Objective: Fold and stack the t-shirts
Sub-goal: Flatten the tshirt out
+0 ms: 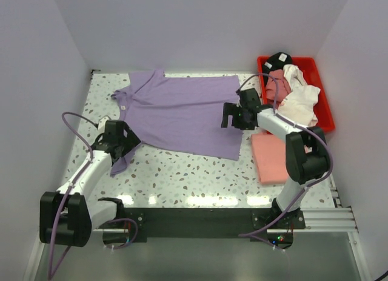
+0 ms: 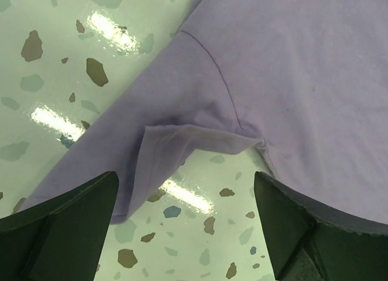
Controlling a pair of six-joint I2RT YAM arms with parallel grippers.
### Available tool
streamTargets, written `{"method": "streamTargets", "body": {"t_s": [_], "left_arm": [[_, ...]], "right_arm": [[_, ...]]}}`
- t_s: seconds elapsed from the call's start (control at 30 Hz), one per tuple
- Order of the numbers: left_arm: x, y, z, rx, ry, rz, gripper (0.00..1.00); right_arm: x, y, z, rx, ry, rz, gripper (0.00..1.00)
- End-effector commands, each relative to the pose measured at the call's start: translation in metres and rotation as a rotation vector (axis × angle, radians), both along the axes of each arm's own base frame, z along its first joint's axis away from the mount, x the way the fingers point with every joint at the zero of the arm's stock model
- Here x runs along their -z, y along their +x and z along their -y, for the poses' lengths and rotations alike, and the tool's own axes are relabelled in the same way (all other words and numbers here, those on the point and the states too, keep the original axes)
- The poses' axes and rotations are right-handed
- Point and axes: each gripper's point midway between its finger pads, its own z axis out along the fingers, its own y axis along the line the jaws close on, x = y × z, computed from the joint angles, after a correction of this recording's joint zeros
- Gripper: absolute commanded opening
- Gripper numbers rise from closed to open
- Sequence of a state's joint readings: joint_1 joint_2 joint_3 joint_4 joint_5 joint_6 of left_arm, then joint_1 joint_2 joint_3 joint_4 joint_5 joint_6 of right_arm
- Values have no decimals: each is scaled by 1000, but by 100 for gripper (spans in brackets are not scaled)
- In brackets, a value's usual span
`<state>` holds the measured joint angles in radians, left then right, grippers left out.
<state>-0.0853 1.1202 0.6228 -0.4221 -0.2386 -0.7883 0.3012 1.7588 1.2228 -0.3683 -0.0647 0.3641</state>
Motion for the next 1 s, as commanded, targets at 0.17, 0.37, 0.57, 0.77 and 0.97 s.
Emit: {"method": "streamTargets", "body": {"t_s": [0.17,0.37,0.57,0.77,0.97], "left_arm": [[12,14,1,-12,-11,-3,84],[23,11,-5,-26,24,-39,70],[37,7,-11,-40,55,-91,57],[44,4,-14,-48,68,-117,50],[44,7,-6,-6,40,-106,0]], "right_arm": [[-15,-15,1,-2,35,37,99],[-14,-21,5,6,16,31,99],[-13,-26,10,11,-5,20,99],[-12,-30,13,17,-9,18,99],[-12,-32,15,26,-16,18,99]]}}
